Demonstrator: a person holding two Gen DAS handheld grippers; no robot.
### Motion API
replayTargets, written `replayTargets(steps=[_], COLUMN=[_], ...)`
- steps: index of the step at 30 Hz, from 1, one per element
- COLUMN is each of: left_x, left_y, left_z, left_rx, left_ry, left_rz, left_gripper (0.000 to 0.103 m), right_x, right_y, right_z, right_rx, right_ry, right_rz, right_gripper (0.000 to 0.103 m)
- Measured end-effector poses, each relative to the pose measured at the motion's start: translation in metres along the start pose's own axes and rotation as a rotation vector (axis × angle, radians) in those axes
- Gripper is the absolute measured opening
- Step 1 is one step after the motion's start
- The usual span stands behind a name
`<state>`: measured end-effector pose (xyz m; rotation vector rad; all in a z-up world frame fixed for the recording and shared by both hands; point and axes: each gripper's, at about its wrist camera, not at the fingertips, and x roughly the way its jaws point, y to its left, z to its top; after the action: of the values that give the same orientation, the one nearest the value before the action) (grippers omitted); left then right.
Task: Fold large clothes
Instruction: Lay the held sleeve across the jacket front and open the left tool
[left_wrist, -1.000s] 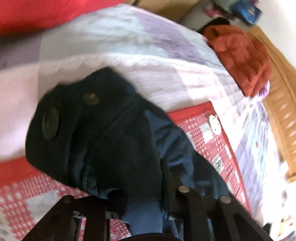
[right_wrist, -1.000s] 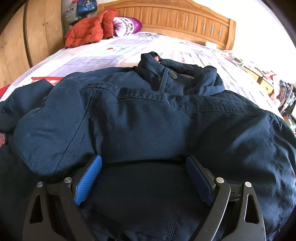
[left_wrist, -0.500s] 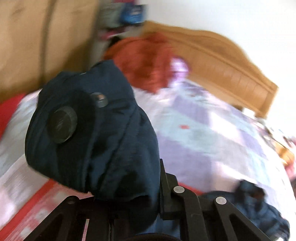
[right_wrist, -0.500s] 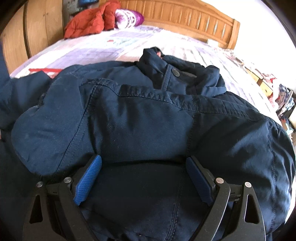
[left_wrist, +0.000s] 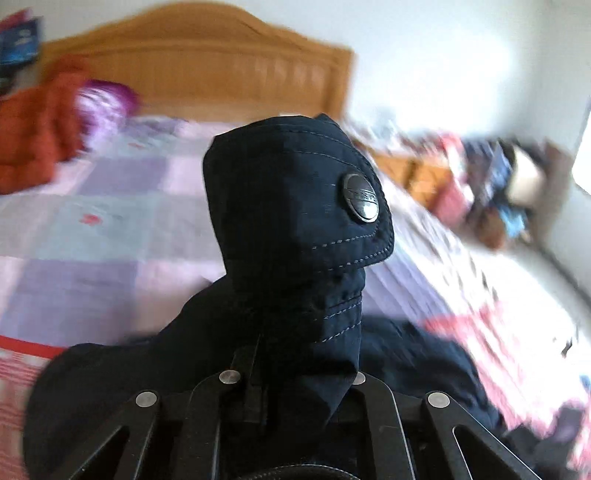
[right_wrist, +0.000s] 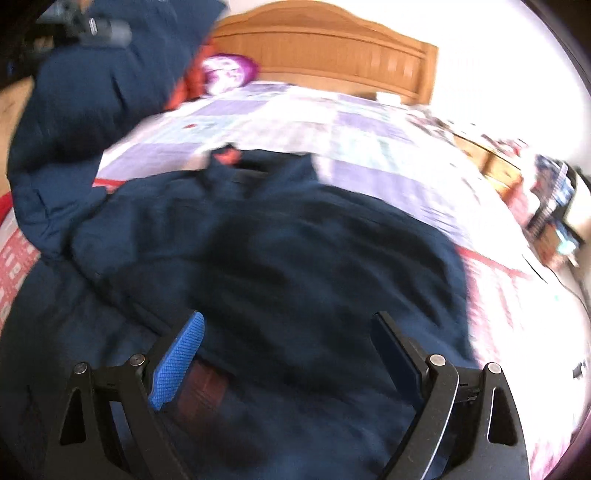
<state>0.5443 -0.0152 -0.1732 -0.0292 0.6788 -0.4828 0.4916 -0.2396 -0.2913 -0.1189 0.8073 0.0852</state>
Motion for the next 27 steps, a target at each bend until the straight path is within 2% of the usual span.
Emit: replayTargets(steps=[3, 5, 7, 11, 14, 17, 19, 20, 21, 23, 26, 27], left_x=[0.051, 0.085, 0.102, 0.11, 0.108, 0.107, 0.086, 0.074, 0.068, 0.047, 0.02, 0.013], left_y=[-0.049, -0.074, -0.087, -0.098, -0.102, -0.114, -0.116, -0.115, -0.113, -0.108, -0.094, -0.086], left_z=[-0.034, -0.063, -0.092, -0.116, -0.12, -0.115, -0.111, -0.111, -0.112, -0.116, -0.123, -0.126], left_rx=[0.059, 0.095, 0.126, 0.173, 0.2, 0.212, 0.193, 0.162, 0.133, 0.091, 0.049, 0.034], left_ry=[0.102, 0.183, 0.227, 0.223, 0.212, 0.192, 0.154, 0.134, 0.125, 0.103, 0.089, 0.094], left_rz=[-0.024, -0.001, 0.027, 0.082, 0.099, 0.082, 0.037, -0.01, -0.046, -0.095, -0.092, -0.085], left_gripper=[0.011, 0.01, 0.01, 0.01, 0.013, 0.022, 0.031, 0.045, 0.056, 0.061, 0.07, 0.07], right_x=[-0.012, -0.017, -0.021, -0.027, -0.027, -0.029, -0.036, -0.039, -0.043, -0.051, -0.061, -0.061], right_y=[-0.043, -0.066, -0.084, -0.112, -0.121, -0.129, -0.127, -0.125, -0.125, -0.121, -0.106, -0.098], right_z=[-0.02, -0.033, -0.043, -0.057, -0.061, -0.057, -0.047, -0.043, -0.037, -0.021, 0.002, 0.013], right_rx=[0.039, 0.061, 0.079, 0.11, 0.145, 0.185, 0.194, 0.2, 0.205, 0.214, 0.196, 0.184], right_ry=[0.023, 0.043, 0.05, 0.059, 0.067, 0.058, 0.019, -0.004, -0.027, -0.077, -0.137, -0.148], right_rz=[-0.042, -0.07, -0.083, -0.095, -0.088, -0.08, -0.094, -0.099, -0.098, -0.085, -0.068, -0.054], right_gripper=[0.094, 0.094, 0.094, 0.094, 0.094, 0.094, 0.094, 0.094, 0.094, 0.094, 0.094, 0.094])
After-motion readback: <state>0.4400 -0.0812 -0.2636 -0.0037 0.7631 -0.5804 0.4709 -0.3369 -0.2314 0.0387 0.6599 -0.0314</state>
